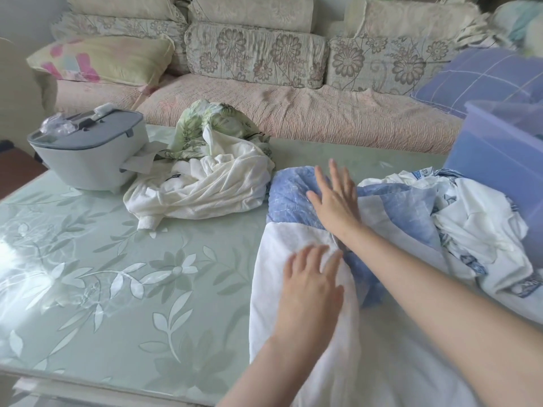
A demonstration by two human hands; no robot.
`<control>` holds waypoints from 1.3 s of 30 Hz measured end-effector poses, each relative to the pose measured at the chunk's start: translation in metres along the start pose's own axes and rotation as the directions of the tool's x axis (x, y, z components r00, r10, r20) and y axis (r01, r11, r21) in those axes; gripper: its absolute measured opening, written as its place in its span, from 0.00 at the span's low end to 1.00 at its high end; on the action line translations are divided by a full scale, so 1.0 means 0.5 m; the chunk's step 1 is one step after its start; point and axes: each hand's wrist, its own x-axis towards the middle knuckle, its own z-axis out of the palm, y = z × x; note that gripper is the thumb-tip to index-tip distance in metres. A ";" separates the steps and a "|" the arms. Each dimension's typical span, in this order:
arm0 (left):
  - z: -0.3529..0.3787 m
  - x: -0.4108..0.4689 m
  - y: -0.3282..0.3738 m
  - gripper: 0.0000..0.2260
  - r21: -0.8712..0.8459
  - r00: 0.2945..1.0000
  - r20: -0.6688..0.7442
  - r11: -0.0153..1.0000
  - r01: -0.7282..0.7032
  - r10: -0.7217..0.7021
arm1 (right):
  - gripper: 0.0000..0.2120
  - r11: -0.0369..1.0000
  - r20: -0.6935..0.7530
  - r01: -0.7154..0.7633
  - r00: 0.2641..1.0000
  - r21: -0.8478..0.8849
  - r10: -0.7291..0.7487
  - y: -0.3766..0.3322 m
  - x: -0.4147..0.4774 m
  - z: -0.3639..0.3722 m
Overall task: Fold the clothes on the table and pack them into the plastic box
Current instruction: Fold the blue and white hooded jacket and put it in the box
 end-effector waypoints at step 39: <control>-0.059 0.024 -0.143 0.13 0.181 0.861 0.062 0.854 0.487 -0.504 | 0.12 0.954 0.071 -0.089 0.995 0.285 0.072 -0.085 0.126 0.114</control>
